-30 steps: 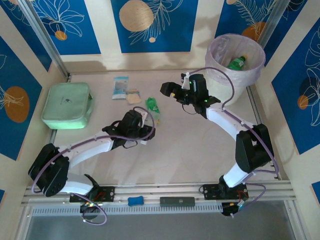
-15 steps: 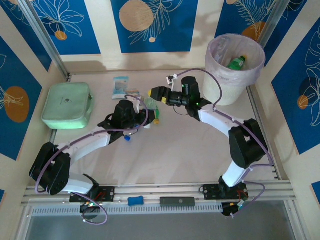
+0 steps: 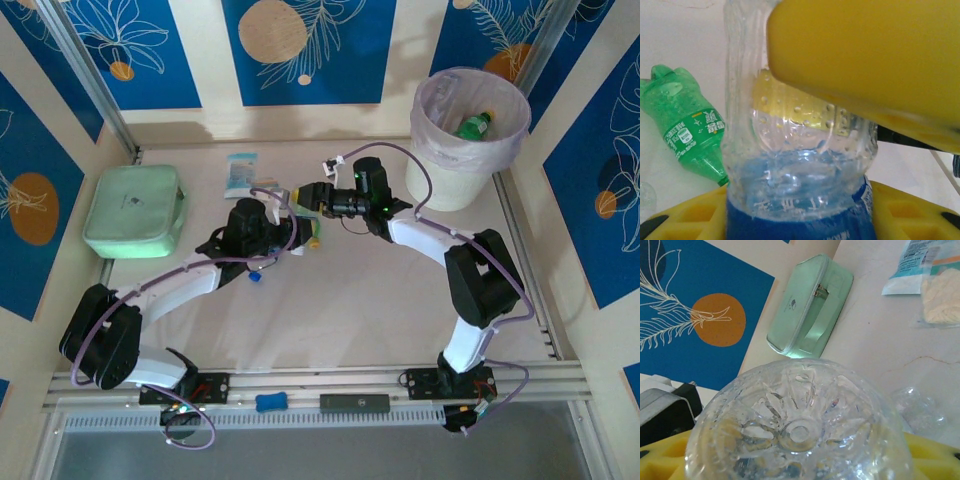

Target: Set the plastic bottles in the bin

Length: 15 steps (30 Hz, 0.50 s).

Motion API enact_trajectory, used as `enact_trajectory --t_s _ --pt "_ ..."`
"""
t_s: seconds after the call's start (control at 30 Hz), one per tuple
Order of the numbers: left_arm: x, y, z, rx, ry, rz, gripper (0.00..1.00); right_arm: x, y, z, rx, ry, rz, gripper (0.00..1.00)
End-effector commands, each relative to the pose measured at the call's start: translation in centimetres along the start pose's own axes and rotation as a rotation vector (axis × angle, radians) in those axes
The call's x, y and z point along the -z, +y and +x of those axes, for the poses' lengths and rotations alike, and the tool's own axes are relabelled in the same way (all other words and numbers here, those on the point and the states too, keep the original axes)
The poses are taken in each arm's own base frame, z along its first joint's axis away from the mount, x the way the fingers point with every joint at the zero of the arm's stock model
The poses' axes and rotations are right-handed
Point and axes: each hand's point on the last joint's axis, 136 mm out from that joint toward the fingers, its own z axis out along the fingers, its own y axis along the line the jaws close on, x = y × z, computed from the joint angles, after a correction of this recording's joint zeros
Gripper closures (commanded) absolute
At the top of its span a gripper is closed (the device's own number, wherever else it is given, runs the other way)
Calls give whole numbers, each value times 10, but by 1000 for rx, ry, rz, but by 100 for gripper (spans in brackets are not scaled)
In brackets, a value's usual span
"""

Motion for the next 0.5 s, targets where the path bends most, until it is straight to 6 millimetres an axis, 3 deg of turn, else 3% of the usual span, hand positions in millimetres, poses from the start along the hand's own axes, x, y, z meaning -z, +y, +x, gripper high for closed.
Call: enact_trajectory --t_s 0.0,0.17,0.23,0.47 --pt "3 -15 -19 -17 -45 57 49 0 13 -6 1 5 -36 47" --pt "6 -5 -18 10 -51 21 12 5 11 -15 33 -21 4 51" --pt "11 5 -18 30 -69 -22 1 12 6 -24 59 -35 54 50" --pt "40 60 -15 110 -147 -265 0 61 1 -76 189 -127 262 50"
